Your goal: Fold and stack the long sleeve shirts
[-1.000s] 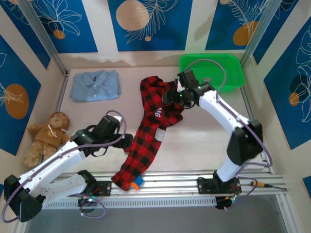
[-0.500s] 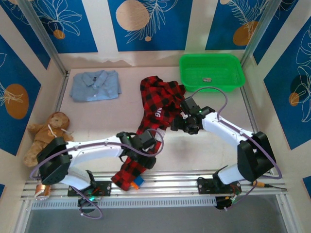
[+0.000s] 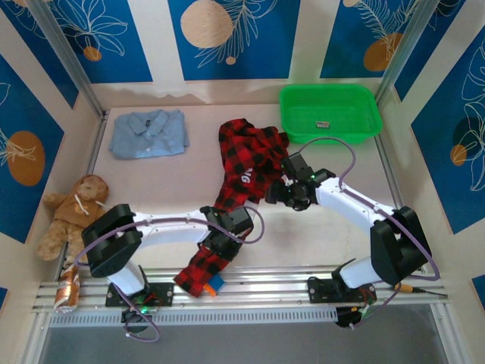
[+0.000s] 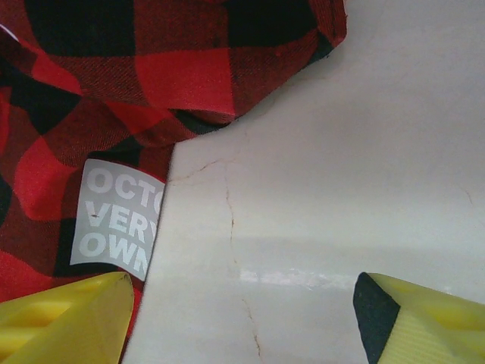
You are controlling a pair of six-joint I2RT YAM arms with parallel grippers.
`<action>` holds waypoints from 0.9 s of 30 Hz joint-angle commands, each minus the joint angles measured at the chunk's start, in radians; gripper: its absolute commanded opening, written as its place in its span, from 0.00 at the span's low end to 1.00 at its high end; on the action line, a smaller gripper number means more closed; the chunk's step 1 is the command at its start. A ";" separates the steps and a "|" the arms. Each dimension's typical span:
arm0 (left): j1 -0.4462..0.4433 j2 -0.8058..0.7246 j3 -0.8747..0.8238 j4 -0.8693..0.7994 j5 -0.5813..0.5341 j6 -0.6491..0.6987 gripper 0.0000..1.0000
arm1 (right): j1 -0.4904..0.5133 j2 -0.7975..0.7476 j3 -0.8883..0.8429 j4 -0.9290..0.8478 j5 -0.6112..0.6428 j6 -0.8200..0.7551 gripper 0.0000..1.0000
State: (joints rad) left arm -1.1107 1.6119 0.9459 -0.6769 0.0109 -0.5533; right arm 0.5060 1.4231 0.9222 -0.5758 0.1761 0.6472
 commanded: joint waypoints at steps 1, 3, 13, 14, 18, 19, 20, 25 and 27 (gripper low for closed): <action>0.018 -0.101 0.062 -0.079 -0.054 0.020 0.04 | -0.009 -0.012 -0.016 0.027 -0.026 0.029 0.78; 0.032 -0.181 0.099 -0.131 -0.092 0.032 0.02 | -0.010 -0.006 -0.017 0.035 -0.026 0.032 0.78; 0.258 -0.525 0.445 -0.367 -0.230 0.171 0.02 | -0.015 0.059 0.011 0.078 -0.009 0.052 0.76; 0.272 -0.527 0.483 -0.374 -0.230 0.196 0.02 | -0.012 0.071 0.017 0.088 -0.012 0.059 0.76; 0.328 -0.515 0.614 -0.410 -0.291 0.281 0.02 | -0.004 0.136 0.042 0.125 -0.013 0.094 0.75; 0.354 -0.515 0.647 -0.411 -0.300 0.300 0.03 | 0.002 0.153 0.051 0.134 -0.015 0.100 0.75; 0.378 -0.515 0.683 -0.404 -0.295 0.321 0.03 | 0.011 0.170 0.063 0.140 -0.014 0.101 0.75; 0.432 -0.461 0.902 -0.411 -0.300 0.415 0.04 | 0.058 0.230 0.115 0.162 0.034 0.068 0.74; 0.441 -0.419 0.987 -0.426 -0.290 0.444 0.04 | 0.086 0.242 0.125 0.185 0.055 0.029 0.73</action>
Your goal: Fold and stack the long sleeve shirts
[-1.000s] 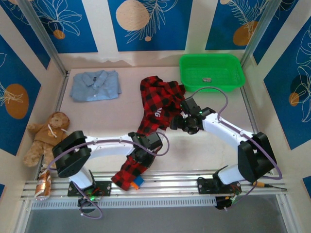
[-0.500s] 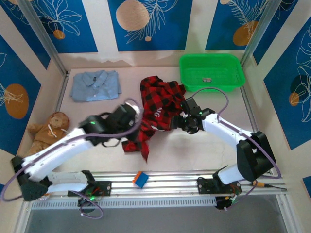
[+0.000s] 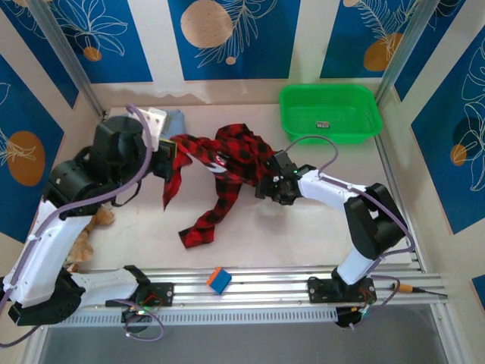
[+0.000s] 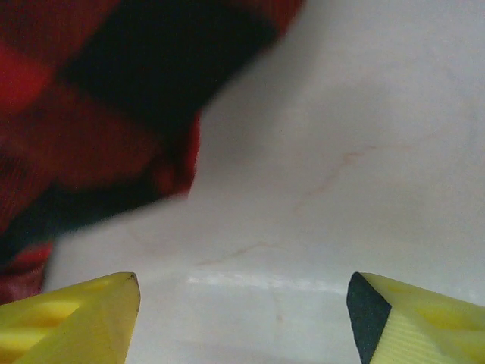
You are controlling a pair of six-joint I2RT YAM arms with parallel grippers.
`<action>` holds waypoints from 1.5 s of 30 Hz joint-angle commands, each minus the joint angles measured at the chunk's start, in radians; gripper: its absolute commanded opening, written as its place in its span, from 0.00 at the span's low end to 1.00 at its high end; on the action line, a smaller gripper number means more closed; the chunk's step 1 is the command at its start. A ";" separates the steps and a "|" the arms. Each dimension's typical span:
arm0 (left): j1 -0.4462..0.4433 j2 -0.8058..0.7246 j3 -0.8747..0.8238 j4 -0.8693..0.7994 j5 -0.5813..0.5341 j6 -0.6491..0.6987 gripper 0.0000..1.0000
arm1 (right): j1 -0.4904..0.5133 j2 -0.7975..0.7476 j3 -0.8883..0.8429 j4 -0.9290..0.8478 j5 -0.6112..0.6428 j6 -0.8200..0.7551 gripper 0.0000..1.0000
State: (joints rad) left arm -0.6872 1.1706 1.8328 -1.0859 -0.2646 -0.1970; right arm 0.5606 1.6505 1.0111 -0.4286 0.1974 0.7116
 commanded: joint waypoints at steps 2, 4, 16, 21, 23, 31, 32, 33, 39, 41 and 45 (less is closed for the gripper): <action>0.021 0.060 0.159 -0.026 0.001 0.109 0.04 | 0.071 0.009 0.032 0.095 0.032 -0.103 0.72; 0.027 0.085 0.194 -0.024 -0.002 0.127 0.04 | 0.118 -0.006 0.031 0.132 0.057 -0.167 0.72; 0.070 0.217 0.456 -0.072 0.027 0.217 0.04 | 0.276 -0.112 0.028 0.393 0.034 -0.487 0.73; 0.090 0.232 0.454 -0.063 0.072 0.216 0.04 | 0.267 -0.051 0.145 0.379 -0.029 -0.563 0.73; 0.108 0.236 0.454 -0.048 0.087 0.214 0.04 | 0.253 -0.015 0.193 0.373 -0.081 -0.566 0.71; 0.255 0.309 0.500 0.035 0.098 0.279 0.06 | 0.164 0.048 0.343 0.332 -0.126 -0.507 0.12; 0.282 0.328 0.506 0.054 0.104 0.289 0.06 | 0.141 0.048 0.367 0.331 -0.139 -0.492 0.07; 0.311 0.352 0.508 0.083 0.115 0.301 0.06 | 0.115 0.058 0.402 0.323 -0.146 -0.476 0.00; 0.450 0.558 0.503 0.306 0.091 0.274 0.51 | -0.034 0.261 0.846 0.123 -0.105 -0.417 0.00; 0.453 0.636 0.590 0.215 0.123 0.215 0.99 | -0.081 0.414 1.101 0.003 -0.110 -0.369 0.00; 0.389 0.505 0.335 0.128 0.121 0.075 1.00 | -0.118 0.680 1.586 -0.260 -0.090 -0.348 0.00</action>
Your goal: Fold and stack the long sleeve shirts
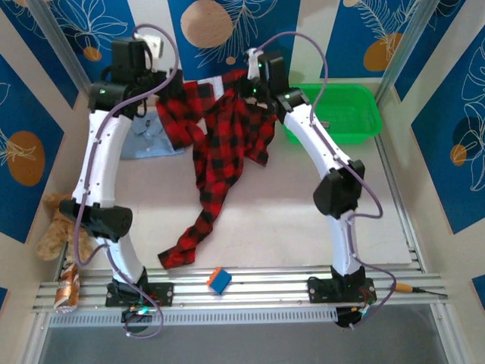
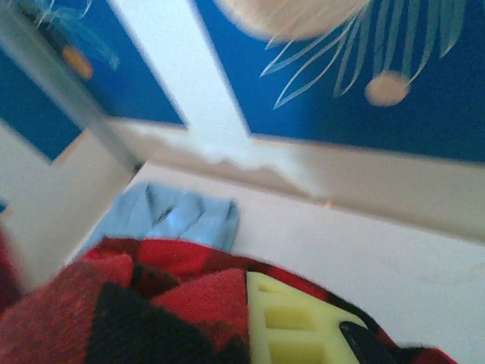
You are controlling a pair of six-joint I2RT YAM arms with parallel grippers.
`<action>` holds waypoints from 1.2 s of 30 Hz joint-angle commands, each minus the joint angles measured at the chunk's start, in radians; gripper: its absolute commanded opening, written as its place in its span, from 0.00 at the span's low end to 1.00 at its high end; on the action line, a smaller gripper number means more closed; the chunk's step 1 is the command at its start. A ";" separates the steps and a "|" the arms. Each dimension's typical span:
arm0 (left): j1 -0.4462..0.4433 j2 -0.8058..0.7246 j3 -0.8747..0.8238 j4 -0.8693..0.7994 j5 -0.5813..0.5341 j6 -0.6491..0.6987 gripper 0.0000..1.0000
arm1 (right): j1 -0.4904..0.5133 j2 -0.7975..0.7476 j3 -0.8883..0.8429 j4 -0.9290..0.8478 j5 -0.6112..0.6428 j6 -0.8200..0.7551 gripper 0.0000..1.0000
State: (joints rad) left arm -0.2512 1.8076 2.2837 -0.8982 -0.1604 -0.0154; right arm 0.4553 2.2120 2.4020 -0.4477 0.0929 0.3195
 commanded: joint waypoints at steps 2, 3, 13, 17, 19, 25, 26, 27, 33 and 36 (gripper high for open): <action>-0.099 -0.332 -0.495 0.054 0.034 -0.164 1.00 | -0.020 0.210 0.359 -0.314 0.011 0.037 0.00; -0.115 -0.407 -0.632 0.078 0.037 -0.207 1.00 | -0.024 0.228 0.395 -0.332 0.013 0.035 0.00; -0.360 -0.575 -1.288 0.179 0.180 -0.400 1.00 | -0.042 0.065 0.077 -0.237 0.018 0.025 0.00; -0.377 -0.464 -1.326 0.221 0.167 -0.383 1.00 | -0.043 0.066 0.075 -0.301 0.036 0.023 0.12; -0.378 -0.390 -1.319 0.227 0.160 -0.376 1.00 | -0.043 0.069 0.072 -0.330 0.040 0.022 0.24; -0.381 -0.215 -1.349 0.400 0.337 -0.412 0.96 | -0.048 0.025 -0.019 -0.447 0.064 0.047 0.49; -0.383 -0.189 -1.352 0.423 0.370 -0.421 0.93 | -0.047 -0.017 -0.090 -0.428 0.057 0.054 0.51; -0.386 -0.166 -1.356 0.442 0.393 -0.427 0.85 | -0.047 -0.054 -0.163 -0.406 0.052 0.060 0.53; -0.453 -0.129 -1.338 0.587 0.573 -0.506 0.12 | -0.052 -0.330 -0.601 -0.325 0.118 0.119 0.61; -0.529 -0.169 -1.280 0.668 0.672 -0.556 0.09 | -0.068 -0.444 -0.774 -0.287 0.164 0.136 0.70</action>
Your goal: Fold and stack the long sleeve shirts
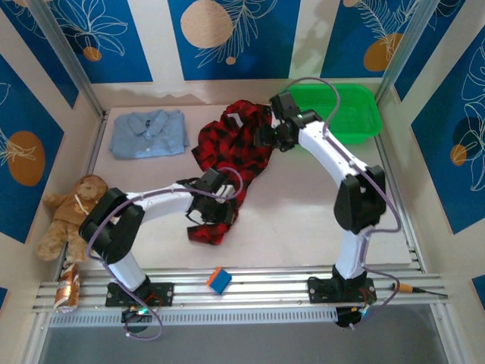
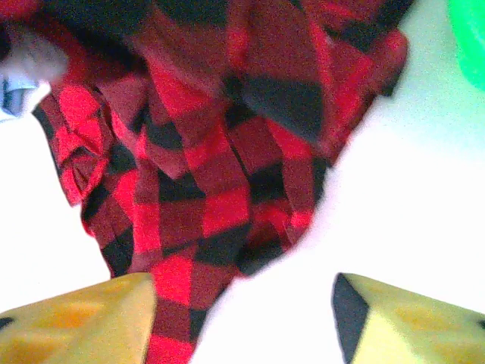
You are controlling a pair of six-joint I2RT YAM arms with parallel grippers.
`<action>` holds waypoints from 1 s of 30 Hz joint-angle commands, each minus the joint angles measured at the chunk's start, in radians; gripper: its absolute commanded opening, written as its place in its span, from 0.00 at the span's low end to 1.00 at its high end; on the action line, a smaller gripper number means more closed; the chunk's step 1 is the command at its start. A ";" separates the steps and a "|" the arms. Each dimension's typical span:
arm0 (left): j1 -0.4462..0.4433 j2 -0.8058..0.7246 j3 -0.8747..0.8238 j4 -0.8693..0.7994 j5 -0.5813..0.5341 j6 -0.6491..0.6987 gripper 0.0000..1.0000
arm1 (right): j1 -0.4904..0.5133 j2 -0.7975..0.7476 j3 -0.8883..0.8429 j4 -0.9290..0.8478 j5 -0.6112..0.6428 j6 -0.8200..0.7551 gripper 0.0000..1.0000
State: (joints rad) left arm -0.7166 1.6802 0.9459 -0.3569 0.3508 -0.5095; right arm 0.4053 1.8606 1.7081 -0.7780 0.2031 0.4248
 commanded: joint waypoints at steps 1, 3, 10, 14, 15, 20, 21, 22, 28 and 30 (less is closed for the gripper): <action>-0.091 -0.053 0.083 0.160 0.196 -0.073 0.10 | -0.026 -0.121 -0.116 0.032 0.058 0.034 0.70; -0.126 -0.068 0.126 0.202 0.263 -0.086 0.13 | -0.026 -0.187 -0.189 0.008 0.058 0.045 0.71; 0.029 -0.223 0.122 0.078 0.215 -0.024 0.76 | 0.030 -0.308 -0.500 0.096 -0.033 0.162 0.70; 0.221 -0.283 0.132 -0.081 0.145 0.033 0.85 | 0.105 -0.232 -0.518 0.126 -0.024 0.186 0.70; 0.252 -0.276 0.147 -0.139 0.102 0.072 0.85 | 0.125 -0.197 -0.500 0.110 0.006 0.189 0.70; 0.336 -0.163 0.176 -0.177 -0.014 0.162 0.82 | 0.181 -0.080 -0.488 0.084 0.074 0.245 0.68; 0.336 -0.131 0.187 -0.158 -0.019 0.174 0.82 | 0.191 -0.064 -0.489 0.074 0.099 0.256 0.68; 0.337 -0.099 0.196 -0.133 -0.012 0.174 0.81 | 0.201 -0.051 -0.490 0.058 0.130 0.270 0.68; 0.332 0.102 0.319 -0.081 -0.081 0.186 0.80 | 0.230 -0.031 -0.512 0.019 0.247 0.316 0.66; 0.330 0.161 0.353 -0.072 -0.123 0.193 0.80 | 0.237 -0.018 -0.511 0.012 0.262 0.317 0.65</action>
State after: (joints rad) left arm -0.3843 1.7924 1.2346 -0.4484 0.3031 -0.3561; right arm 0.6289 1.8256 1.2018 -0.7238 0.3889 0.7010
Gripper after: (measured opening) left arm 0.802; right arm 0.657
